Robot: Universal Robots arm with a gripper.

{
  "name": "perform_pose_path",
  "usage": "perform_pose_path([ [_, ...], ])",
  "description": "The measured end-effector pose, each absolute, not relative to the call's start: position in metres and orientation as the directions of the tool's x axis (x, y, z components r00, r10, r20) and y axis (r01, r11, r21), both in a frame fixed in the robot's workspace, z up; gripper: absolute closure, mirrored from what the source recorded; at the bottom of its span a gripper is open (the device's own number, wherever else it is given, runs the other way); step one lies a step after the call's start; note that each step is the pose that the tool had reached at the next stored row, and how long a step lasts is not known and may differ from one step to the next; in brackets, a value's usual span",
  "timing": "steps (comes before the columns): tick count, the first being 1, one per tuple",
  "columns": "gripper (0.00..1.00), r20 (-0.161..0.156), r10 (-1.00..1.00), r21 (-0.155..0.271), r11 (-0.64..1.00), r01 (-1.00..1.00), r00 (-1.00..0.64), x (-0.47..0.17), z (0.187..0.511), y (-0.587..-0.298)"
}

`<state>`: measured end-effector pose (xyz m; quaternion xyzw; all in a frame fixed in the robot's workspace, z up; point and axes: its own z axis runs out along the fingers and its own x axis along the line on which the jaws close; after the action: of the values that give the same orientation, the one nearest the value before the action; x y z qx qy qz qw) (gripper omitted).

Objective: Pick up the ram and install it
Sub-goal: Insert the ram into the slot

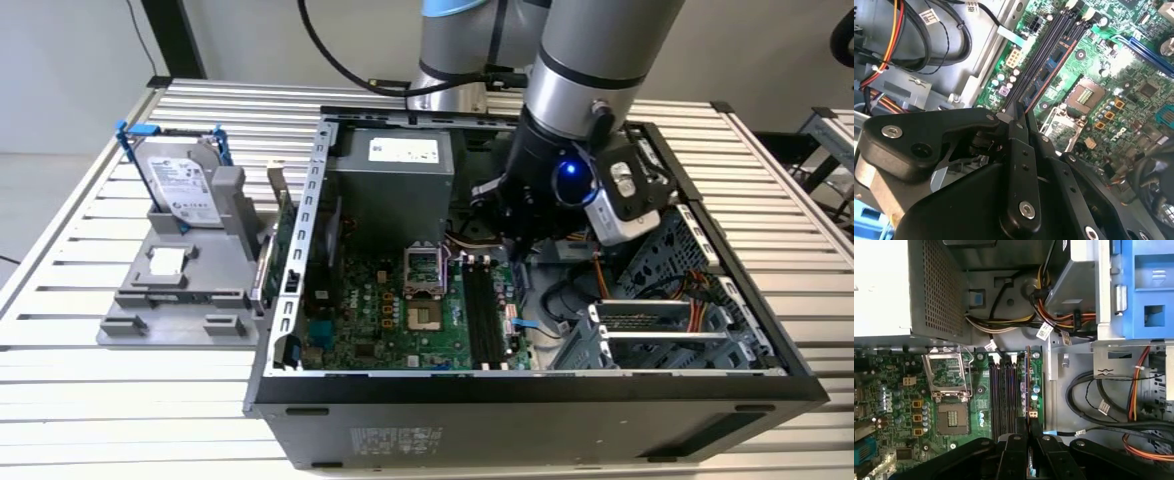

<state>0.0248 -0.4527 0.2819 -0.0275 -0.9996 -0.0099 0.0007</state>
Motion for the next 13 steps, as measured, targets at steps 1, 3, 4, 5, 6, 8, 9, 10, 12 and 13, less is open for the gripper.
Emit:
perform_pose_path([
  [1,1.00,0.001,0.055,0.020,0.998,0.055,-0.998,0.025,0.280,-0.453],
  [3,1.00,-0.002,0.055,0.020,0.998,0.055,-0.998,0.025,0.277,-0.453],
  [4,1.00,-0.003,0.055,0.020,0.998,0.055,-0.998,0.024,0.275,-0.453],
  [5,1.00,-0.004,0.055,0.020,0.998,0.055,-0.998,0.024,0.273,-0.453],
  [6,1.00,-0.013,0.055,0.020,0.998,0.055,-0.998,0.024,0.259,-0.459],
  [8,1.00,-0.018,0.055,0.021,0.998,0.054,-0.998,0.022,0.250,-0.464],
  [9,1.00,-0.020,0.054,0.021,0.998,0.054,-0.998,0.020,0.249,-0.464],
  [10,1.00,-0.022,0.054,0.021,0.998,0.054,-0.998,0.018,0.247,-0.465],
  [12,1.00,-0.025,0.054,0.021,0.998,0.053,-0.998,0.016,0.245,-0.465],
  [13,1.00,-0.025,0.054,0.021,0.998,0.053,-0.998,0.016,0.245,-0.465],
])
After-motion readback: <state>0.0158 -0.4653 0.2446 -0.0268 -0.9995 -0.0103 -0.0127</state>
